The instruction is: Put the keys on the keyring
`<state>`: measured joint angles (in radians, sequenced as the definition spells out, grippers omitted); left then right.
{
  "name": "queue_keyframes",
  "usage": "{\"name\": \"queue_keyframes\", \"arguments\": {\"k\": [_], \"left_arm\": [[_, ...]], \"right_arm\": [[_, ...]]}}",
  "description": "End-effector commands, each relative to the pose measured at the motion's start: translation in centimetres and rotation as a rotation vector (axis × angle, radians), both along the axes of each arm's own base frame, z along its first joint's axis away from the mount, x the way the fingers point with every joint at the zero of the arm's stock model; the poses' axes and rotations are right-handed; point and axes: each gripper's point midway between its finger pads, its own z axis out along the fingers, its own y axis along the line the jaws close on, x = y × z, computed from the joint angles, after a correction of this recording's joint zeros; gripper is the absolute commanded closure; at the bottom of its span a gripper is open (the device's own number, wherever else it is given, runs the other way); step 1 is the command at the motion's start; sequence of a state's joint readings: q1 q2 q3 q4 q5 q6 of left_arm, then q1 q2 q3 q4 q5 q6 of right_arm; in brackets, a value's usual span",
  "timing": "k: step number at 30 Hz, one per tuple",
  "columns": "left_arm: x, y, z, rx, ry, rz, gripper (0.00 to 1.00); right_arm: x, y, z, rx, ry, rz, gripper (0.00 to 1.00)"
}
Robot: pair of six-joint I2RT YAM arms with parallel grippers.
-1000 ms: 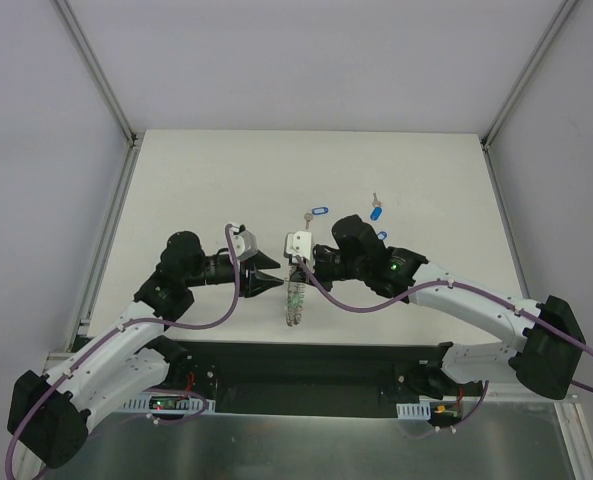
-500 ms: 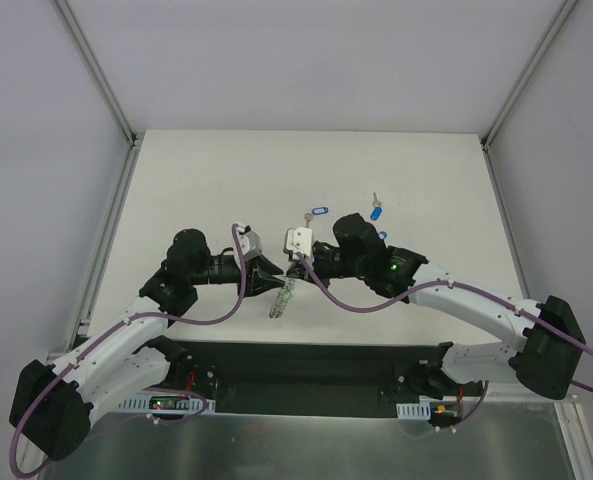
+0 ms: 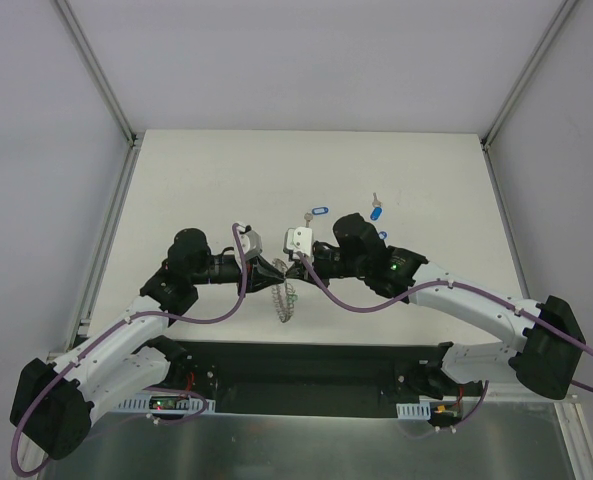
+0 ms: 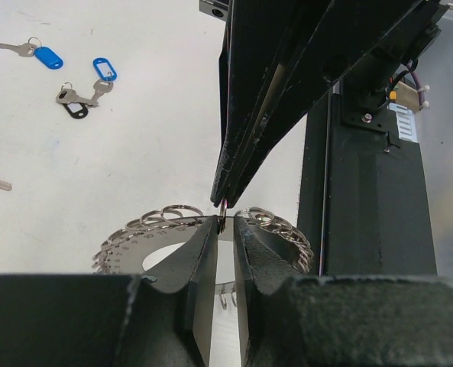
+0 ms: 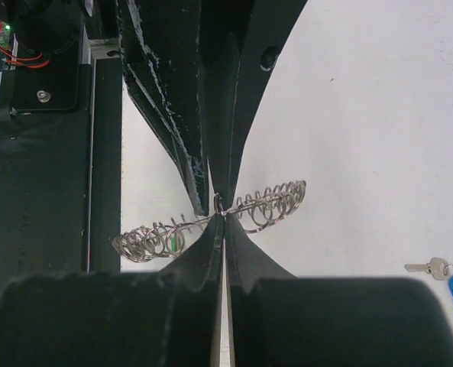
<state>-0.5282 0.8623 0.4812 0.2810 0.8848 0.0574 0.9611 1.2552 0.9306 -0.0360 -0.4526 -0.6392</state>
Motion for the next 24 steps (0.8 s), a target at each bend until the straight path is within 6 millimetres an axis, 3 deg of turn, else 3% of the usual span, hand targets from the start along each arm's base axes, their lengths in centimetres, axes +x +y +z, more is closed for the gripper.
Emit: {"name": "queue_keyframes", "arguments": {"k": [1,24], "left_arm": [[0.1,-0.16,1.31,-0.036,-0.038,-0.015,0.87],[0.28,-0.31,0.76,-0.025,-0.01,-0.013,0.96]], "right_arm": [[-0.33,1.08,2.62,0.096,-0.043,0.042,0.99],[-0.77,1.57,2.06,0.073,-0.023,0.077,0.99]]}}
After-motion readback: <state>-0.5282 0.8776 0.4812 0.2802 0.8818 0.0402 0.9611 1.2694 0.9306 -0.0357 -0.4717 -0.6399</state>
